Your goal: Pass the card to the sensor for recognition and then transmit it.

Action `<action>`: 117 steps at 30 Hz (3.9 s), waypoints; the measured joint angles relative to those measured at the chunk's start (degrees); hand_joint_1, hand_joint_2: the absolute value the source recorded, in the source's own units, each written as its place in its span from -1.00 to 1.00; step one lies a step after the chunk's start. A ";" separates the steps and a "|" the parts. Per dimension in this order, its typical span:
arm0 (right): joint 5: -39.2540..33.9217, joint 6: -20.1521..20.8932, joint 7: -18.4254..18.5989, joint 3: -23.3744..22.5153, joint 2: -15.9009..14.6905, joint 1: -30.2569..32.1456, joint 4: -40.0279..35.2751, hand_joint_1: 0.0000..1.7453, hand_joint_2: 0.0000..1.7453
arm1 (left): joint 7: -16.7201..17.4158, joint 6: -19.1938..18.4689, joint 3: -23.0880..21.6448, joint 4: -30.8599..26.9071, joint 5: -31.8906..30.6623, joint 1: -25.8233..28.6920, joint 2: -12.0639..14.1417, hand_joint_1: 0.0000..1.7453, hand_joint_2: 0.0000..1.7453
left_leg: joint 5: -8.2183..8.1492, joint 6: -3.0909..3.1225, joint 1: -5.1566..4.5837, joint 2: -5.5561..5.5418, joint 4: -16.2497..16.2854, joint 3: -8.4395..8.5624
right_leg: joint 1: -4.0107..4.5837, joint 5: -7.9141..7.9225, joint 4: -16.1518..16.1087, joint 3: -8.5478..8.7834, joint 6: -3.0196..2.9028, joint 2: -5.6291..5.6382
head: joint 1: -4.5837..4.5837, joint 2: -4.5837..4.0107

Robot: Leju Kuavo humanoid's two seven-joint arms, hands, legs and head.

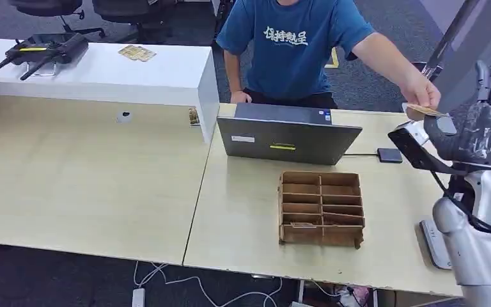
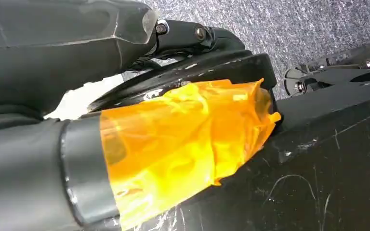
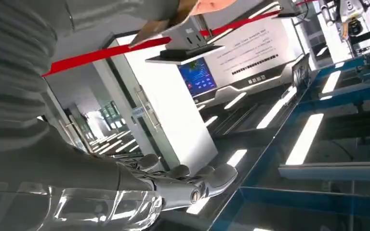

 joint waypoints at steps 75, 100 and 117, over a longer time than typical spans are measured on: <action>-42.93 14.86 -9.24 -9.90 0.22 0.84 7.83 1.00 1.00 | -1.22 0.63 0.00 0.00 4.59 0.02 -0.20 -1.00 -1.00 | 0.00 0.01 0.00 -0.04 0.01 -0.05 | 0.00 0.00 -0.01 -0.05 0.00 -0.03 | 0.00 0.00; -45.05 13.71 -10.58 -18.49 -3.43 9.34 10.93 1.00 1.00 | -1.88 1.20 0.00 0.00 6.19 0.11 -0.44 -1.00 -1.00 | -0.03 0.03 -0.01 -0.04 0.01 -0.09 | 0.00 -0.02 -0.02 -0.06 0.02 -0.05 | 0.00 0.00; -45.83 14.43 -11.32 -21.66 -3.56 14.07 10.84 1.00 1.00 | -2.34 1.35 0.00 0.00 6.95 0.18 -0.46 -1.00 -1.00 | -0.03 0.04 0.00 -0.03 0.01 -0.09 | 0.00 -0.02 -0.03 -0.06 0.03 -0.05 | 0.00 0.00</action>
